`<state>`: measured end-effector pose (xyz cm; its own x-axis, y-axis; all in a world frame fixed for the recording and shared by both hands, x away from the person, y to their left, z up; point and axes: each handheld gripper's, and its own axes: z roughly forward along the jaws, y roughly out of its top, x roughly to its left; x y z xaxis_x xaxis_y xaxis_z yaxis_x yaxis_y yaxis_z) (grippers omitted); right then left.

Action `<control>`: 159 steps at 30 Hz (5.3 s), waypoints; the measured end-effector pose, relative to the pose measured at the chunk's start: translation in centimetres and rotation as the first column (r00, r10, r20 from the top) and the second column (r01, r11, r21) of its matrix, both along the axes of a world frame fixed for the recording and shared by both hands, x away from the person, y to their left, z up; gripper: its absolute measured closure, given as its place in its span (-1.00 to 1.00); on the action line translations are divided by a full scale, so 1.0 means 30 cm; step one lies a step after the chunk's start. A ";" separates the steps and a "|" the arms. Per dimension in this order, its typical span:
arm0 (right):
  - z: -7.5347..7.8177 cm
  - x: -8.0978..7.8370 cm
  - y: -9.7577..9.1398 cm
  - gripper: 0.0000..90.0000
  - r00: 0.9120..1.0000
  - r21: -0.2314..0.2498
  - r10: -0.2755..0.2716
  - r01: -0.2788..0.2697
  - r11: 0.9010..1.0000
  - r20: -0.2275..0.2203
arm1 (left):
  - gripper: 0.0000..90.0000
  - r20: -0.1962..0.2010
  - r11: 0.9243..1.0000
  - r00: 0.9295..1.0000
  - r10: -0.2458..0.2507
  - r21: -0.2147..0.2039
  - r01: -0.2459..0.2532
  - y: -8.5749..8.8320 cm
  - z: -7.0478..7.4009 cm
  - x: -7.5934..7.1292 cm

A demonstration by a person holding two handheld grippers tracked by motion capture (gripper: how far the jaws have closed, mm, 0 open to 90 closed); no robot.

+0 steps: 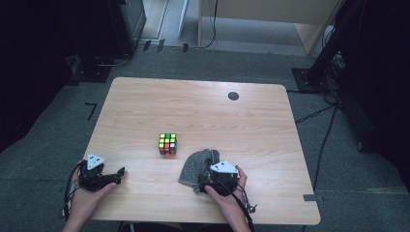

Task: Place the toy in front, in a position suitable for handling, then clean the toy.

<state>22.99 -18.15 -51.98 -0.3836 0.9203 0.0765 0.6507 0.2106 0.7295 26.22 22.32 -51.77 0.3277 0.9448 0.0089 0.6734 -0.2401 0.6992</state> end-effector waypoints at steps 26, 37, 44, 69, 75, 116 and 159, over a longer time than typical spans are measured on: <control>-0.006 -0.032 0.056 -0.55 0.997 -0.046 0.024 -0.021 0.999 0.072 | -0.83 0.000 0.999 0.999 0.046 0.000 -0.046 -0.013 0.000 0.001; -0.007 -0.040 0.044 0.09 0.996 -0.046 0.003 0.001 0.999 0.093 | -0.83 0.011 0.999 1.000 0.018 -0.037 -0.017 -0.027 0.027 0.000; -0.005 -0.050 0.028 0.51 0.993 -0.066 -0.015 0.023 0.998 0.118 | -0.83 0.018 0.994 1.000 -0.021 -0.108 0.023 -0.122 0.062 0.014; 0.069 -0.068 -0.112 0.61 0.985 0.002 -0.058 0.059 0.998 0.161 | -0.98 -0.003 0.989 0.997 -0.073 -0.129 0.072 -0.523 0.044 0.092; 0.070 -0.070 -0.118 0.60 0.985 0.004 -0.060 0.060 0.998 0.160 | -0.98 -0.018 0.995 0.999 -0.039 -0.098 0.038 -0.580 0.036 0.117; 0.119 -0.085 -0.154 0.59 0.980 0.053 -0.064 0.055 0.997 0.189 | -0.26 0.224 0.945 0.924 -0.310 -0.031 0.325 -0.551 0.109 0.046; 0.265 -0.175 0.025 0.54 0.958 0.093 0.157 -0.184 0.979 0.242 | -0.25 0.251 0.745 0.706 -0.662 0.116 0.657 -0.646 0.141 -0.137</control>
<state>17.75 -17.41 -44.03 -0.5536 0.8301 0.0668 0.4223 0.2107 0.8816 22.13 2.94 -47.55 0.8497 0.4877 0.2004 0.1335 -0.5667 0.8130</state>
